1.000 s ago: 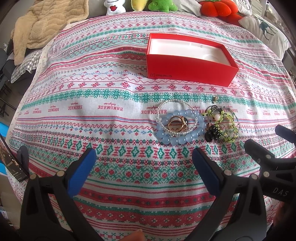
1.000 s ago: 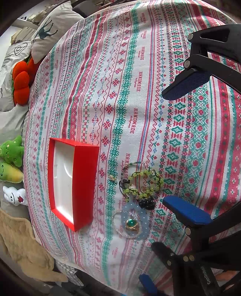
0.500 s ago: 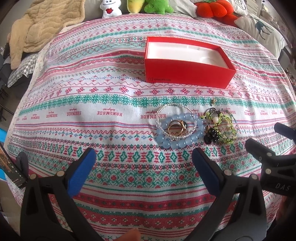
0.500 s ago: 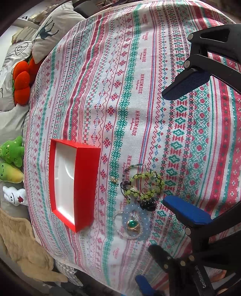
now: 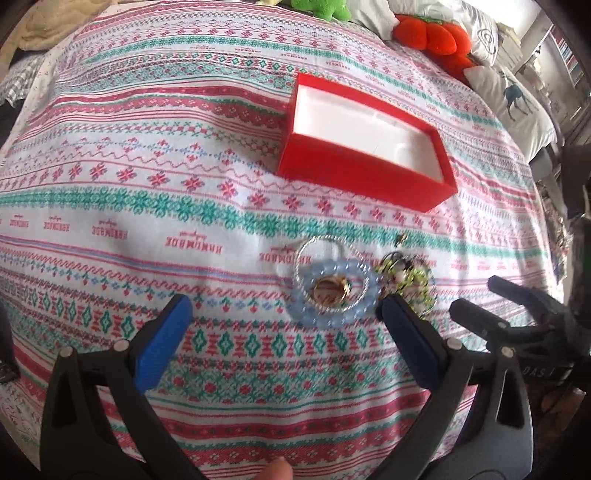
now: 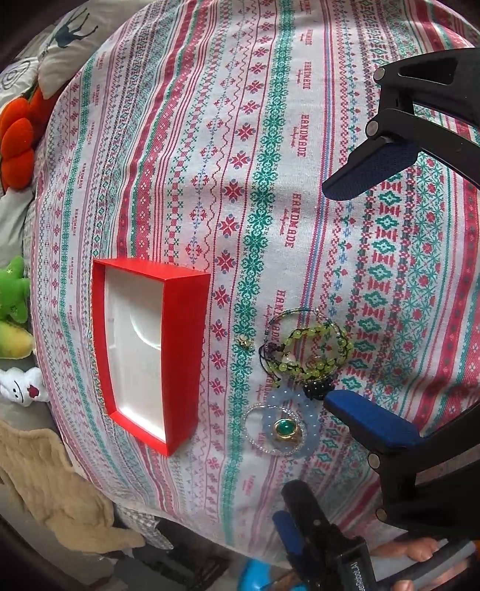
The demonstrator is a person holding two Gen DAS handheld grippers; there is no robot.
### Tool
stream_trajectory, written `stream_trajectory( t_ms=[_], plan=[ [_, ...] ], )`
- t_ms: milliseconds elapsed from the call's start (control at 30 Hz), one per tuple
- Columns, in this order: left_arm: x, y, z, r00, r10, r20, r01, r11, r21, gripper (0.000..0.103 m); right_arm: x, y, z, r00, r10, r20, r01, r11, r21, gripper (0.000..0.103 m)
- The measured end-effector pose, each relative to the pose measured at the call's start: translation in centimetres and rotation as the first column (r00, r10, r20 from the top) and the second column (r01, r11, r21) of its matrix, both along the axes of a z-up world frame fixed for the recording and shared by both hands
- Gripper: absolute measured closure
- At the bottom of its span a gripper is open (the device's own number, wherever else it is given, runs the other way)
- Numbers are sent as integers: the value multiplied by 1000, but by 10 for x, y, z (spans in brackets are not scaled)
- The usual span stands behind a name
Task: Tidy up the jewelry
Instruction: 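Grasp the silver bracelet with the left tool while the right tool grasps a thin green-beaded bracelet, then carry both bracelets into the red box and open both tools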
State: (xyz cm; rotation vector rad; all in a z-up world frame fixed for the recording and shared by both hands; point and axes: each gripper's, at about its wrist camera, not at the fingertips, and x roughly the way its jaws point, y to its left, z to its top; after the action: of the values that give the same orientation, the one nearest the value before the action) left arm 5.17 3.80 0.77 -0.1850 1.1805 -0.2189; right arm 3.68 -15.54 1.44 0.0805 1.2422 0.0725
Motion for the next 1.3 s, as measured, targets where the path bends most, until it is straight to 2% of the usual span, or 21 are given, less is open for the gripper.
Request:
stream_trajectory(
  t_ms=[67, 133, 200, 233, 300, 400, 500, 667, 900, 1000, 1133, 1300],
  plan=[
    [8, -2, 0, 1000, -7, -9, 6, 1000, -21, 9, 6, -4, 0, 1000, 2, -13, -2, 999, 42, 5],
    [16, -1, -5, 999, -9, -32, 7, 999, -50, 21, 12, -8, -3, 1000, -7, -26, 9, 997, 80, 14],
    [22, -2, -10, 999, -6, -53, 2, 997, -75, 29, 16, -12, -7, 999, -23, -44, 28, 993, 114, 27],
    [24, -3, -12, 998, -4, -61, -1, 997, -83, 34, 18, -14, -9, 998, -31, -55, 38, 990, 133, 30],
    [28, -5, -15, 998, -1, -70, -5, 996, -87, 42, 22, -16, -15, 997, -37, -75, 49, 985, 168, 46],
    [33, -7, -20, 997, 7, -78, -13, 997, -76, 54, 26, -17, -20, 995, -38, -92, 55, 981, 188, 63],
    [38, -10, -26, 996, 19, -92, -25, 998, -62, 62, 29, -17, -25, 994, -41, -102, 60, 979, 193, 75],
    [42, -16, -36, 995, 27, -99, -30, 999, -26, 70, 32, -11, -32, 993, -29, -113, 50, 982, 183, 83],
    [45, -23, -40, 997, 27, -69, -23, 998, 56, 92, 35, -2, -39, 995, -12, -102, 25, 992, 125, 93],
    [46, -27, -39, 998, 25, -56, -21, 997, 71, 98, 35, 3, -39, 996, 5, -91, 5, 994, 109, 98],
    [45, -28, -33, 999, 27, -41, -25, 999, 47, 98, 33, 6, -35, 997, 6, -76, 4, 991, 130, 100],
    [33, -21, -17, 1000, 11, 2, -11, 1000, 21, 99, 28, 6, -16, 1000, 14, -21, -11, 990, 143, 100]
  ],
)
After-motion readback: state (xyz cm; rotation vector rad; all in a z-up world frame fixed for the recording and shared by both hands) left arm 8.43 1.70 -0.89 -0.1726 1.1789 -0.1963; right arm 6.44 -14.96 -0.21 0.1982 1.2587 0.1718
